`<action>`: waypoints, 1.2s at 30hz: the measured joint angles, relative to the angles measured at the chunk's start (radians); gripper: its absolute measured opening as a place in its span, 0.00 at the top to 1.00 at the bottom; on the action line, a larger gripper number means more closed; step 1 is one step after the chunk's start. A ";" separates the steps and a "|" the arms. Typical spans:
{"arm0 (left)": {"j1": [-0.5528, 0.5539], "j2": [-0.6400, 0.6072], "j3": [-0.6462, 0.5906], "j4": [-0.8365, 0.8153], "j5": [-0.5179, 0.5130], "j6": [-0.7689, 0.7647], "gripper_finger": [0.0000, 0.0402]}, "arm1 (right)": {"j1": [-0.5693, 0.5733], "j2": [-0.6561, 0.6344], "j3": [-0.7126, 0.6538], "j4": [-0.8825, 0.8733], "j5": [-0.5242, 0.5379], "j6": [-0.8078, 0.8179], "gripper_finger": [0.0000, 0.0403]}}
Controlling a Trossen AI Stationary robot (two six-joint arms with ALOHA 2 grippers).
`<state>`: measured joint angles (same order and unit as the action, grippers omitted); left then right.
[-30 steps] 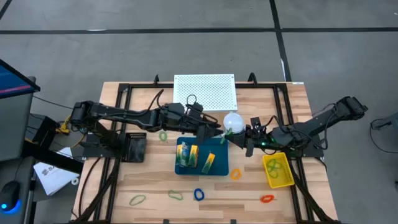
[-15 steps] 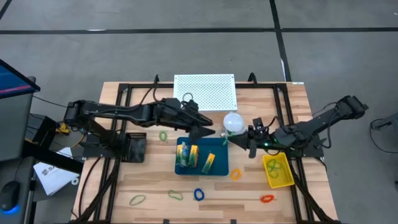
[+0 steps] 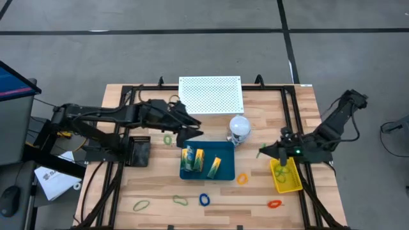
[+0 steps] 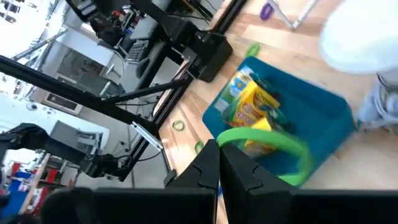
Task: Pick & Place Office Desk Supplies
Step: Put the top green rubber band into the yellow bin
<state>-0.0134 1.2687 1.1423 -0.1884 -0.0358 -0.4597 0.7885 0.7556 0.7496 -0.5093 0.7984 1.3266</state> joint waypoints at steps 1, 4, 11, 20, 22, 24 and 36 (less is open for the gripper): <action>0.003 -0.032 -0.037 0.012 -0.015 -0.019 0.36 | 0.023 -0.007 0.001 -0.029 0.013 0.038 1.00; 0.006 -0.114 -0.145 0.056 -0.057 -0.073 0.35 | 0.091 -0.010 0.001 -0.141 0.018 0.184 1.00; -0.001 -0.276 -0.363 0.192 -0.107 -0.175 0.35 | 0.263 0.019 0.001 -0.433 -0.070 0.578 1.00; -0.004 -0.352 -0.483 0.211 -0.114 -0.204 0.35 | 0.453 0.048 0.001 -0.616 -0.254 0.863 1.00; -0.004 -0.351 -0.492 0.217 -0.114 -0.205 0.35 | 0.462 0.059 0.001 -0.616 -0.292 0.867 1.00; -0.004 -0.351 -0.504 0.221 -0.114 -0.210 0.35 | 0.461 0.069 0.001 -0.616 -0.308 0.870 1.00; -0.004 -0.351 -0.518 0.260 -0.114 -0.229 0.35 | 0.460 0.096 0.001 -0.608 -0.327 0.871 1.00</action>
<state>-0.0171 0.9180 0.6243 0.0712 -0.1497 -0.6888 1.2480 0.8516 0.7502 -1.1168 0.4713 2.1978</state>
